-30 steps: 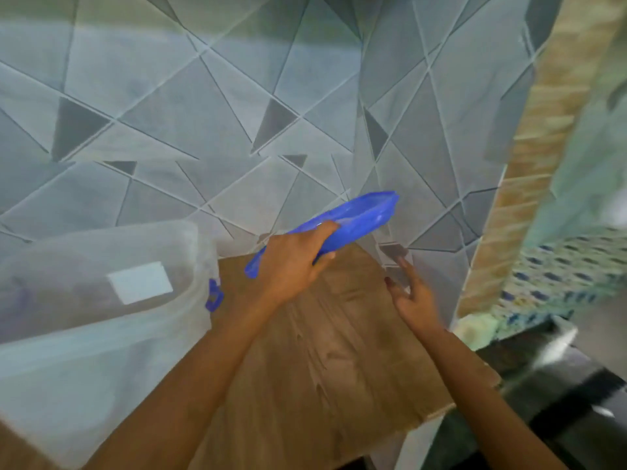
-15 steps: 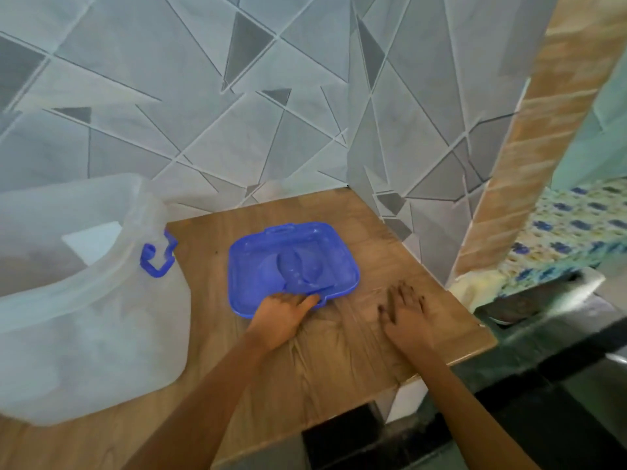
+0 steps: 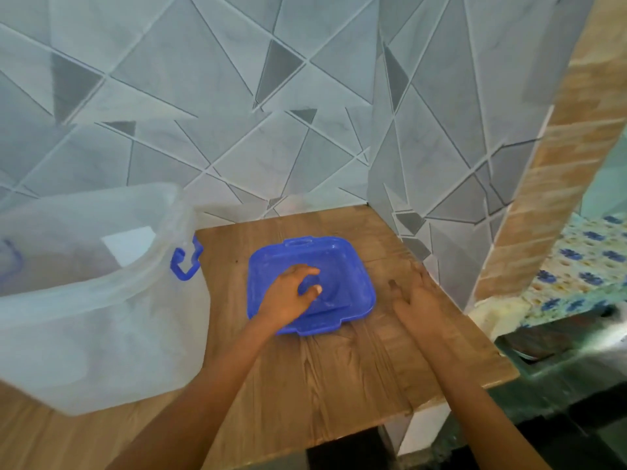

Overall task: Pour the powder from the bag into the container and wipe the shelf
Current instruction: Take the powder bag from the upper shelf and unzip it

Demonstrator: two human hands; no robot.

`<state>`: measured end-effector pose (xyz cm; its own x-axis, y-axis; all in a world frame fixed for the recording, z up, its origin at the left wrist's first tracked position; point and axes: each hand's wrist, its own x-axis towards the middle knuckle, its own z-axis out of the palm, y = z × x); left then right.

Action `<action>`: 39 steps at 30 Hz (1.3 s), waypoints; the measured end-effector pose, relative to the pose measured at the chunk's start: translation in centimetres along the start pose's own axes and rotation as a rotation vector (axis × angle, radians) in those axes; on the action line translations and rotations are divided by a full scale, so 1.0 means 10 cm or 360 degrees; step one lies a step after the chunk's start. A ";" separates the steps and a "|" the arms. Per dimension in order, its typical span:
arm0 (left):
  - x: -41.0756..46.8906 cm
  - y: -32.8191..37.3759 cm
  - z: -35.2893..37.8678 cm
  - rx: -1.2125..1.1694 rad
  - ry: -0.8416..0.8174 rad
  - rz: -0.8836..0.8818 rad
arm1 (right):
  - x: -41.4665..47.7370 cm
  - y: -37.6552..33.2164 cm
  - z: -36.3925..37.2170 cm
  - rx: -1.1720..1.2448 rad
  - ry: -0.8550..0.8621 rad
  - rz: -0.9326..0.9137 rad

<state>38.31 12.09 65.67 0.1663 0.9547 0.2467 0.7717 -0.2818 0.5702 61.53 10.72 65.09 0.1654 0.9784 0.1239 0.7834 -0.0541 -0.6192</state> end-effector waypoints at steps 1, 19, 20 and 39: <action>0.11 0.07 -0.14 -0.0048 0.0025 -0.0041 | 0.08 -0.14 -0.05 0.0080 0.0056 -0.0064; -0.22 0.22 -3.74 0.0780 0.1333 -0.0223 | 0.18 -3.78 -0.52 0.0514 0.0367 -0.1319; -0.39 0.14 -3.93 0.0823 0.1377 -0.0255 | 0.08 -3.97 -0.45 0.0520 0.0361 -0.1370; -2.81 -1.27 -7.38 0.1419 0.1846 -0.0421 | -1.88 -7.93 0.53 0.0840 0.0401 -0.2046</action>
<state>-21.48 -18.24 109.31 -0.2746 0.2403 0.9311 0.8845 0.4429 0.1466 -6.87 -2.38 107.78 -0.3372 0.2228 0.9147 0.1634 0.9707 -0.1762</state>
